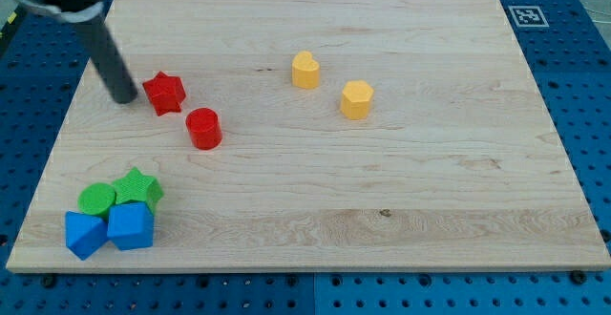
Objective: Move the red star to the left of the yellow heart
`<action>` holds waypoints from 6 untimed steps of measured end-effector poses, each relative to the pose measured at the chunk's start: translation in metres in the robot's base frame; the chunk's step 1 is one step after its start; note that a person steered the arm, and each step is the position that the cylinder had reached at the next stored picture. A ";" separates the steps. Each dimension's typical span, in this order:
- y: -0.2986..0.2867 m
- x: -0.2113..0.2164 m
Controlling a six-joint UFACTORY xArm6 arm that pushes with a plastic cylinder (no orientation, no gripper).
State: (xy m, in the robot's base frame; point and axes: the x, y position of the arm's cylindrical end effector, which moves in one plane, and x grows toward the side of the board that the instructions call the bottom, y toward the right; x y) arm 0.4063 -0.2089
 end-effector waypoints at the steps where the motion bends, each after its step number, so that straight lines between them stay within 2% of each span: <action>1: 0.049 -0.003; 3: 0.152 -0.003; 4: 0.129 -0.003; 5: 0.061 -0.003; 6: 0.012 0.024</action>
